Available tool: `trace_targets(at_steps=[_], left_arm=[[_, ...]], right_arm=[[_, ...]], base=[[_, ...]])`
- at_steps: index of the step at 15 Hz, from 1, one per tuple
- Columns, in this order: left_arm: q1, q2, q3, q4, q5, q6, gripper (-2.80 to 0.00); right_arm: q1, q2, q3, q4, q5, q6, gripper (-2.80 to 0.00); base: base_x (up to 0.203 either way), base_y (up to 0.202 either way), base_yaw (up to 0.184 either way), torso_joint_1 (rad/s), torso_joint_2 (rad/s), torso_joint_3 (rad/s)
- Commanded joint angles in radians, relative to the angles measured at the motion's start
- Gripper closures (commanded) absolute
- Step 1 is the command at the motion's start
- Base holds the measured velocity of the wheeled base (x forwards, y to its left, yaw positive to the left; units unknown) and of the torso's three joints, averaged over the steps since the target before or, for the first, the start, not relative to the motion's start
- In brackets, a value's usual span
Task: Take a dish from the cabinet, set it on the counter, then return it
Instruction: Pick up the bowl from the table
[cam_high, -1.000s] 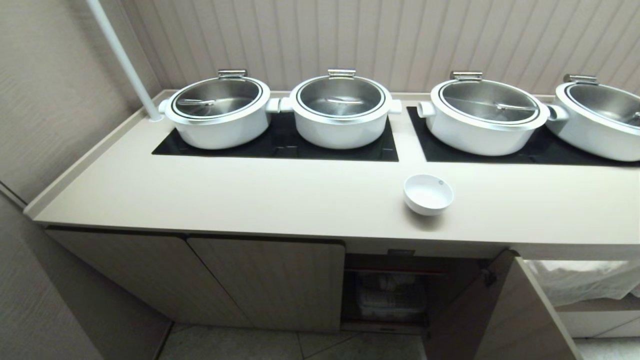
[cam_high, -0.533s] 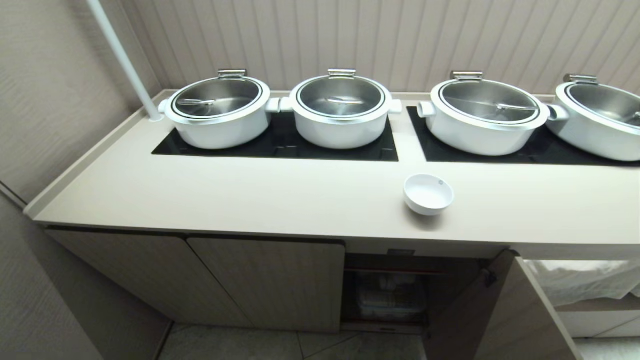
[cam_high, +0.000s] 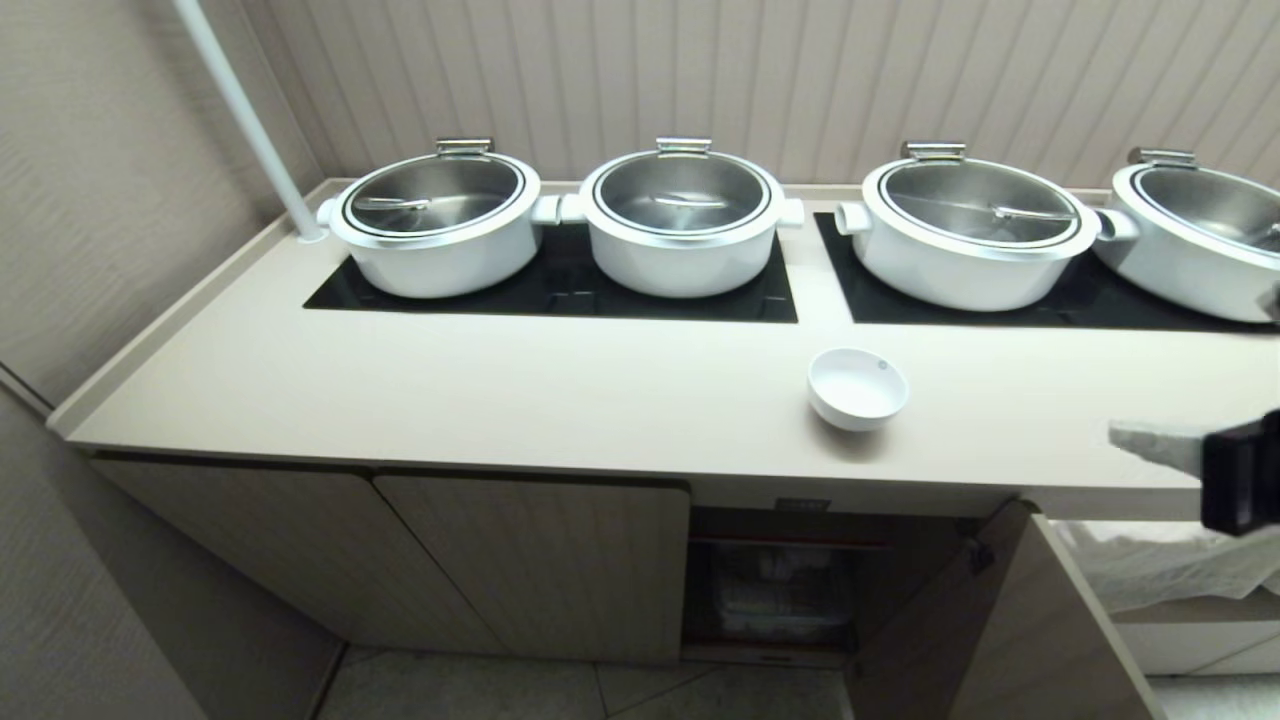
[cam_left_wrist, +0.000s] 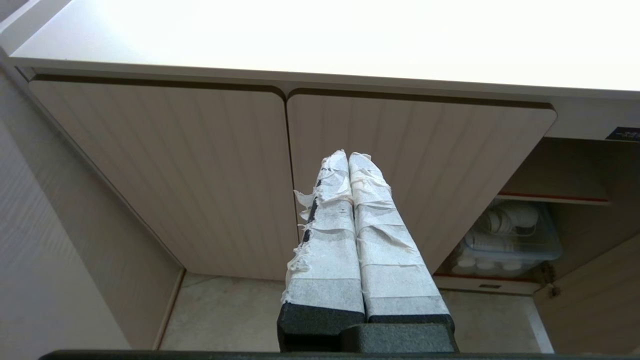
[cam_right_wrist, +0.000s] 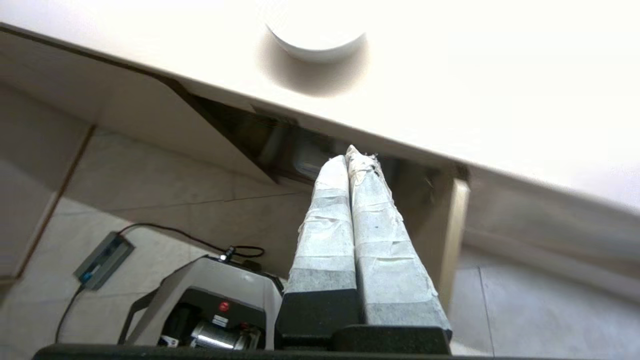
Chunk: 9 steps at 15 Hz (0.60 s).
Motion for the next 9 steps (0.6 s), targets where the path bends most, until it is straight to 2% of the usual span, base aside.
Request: trace_targets(at_steps=[1, 5, 7, 9], left_arm=[[0.0, 0.0, -0.001, 0.0, 0.001, -0.001, 0.0], [0.0, 0.0, 0.001, 0.0, -0.001, -0.001, 0.0], [0.0, 0.0, -0.001, 0.0, 0.0, -0.001, 0.0], [0.0, 0.0, 0.001, 0.0, -0.001, -0.001, 0.0]], right_arm=[[0.063, 0.227, -0.142, -0.004, 0.009, 0.0, 0.0], [0.11, 0.416, -0.361, 0.014, 0.008, 0.003, 0.0], [0.111, 0.483, -0.473, 0.081, 0.0, 0.003, 0.0], [0.11, 0.545, -0.614, 0.211, -0.02, 0.004, 0.0]], base=[[0.0, 0.0, 0.0, 0.0, 0.0, 0.0], [0.0, 0.0, 0.0, 0.0, 0.0, 0.0], [0.0, 0.0, 0.0, 0.0, 0.0, 0.0], [0.0, 0.0, 0.0, 0.0, 0.0, 0.0]])
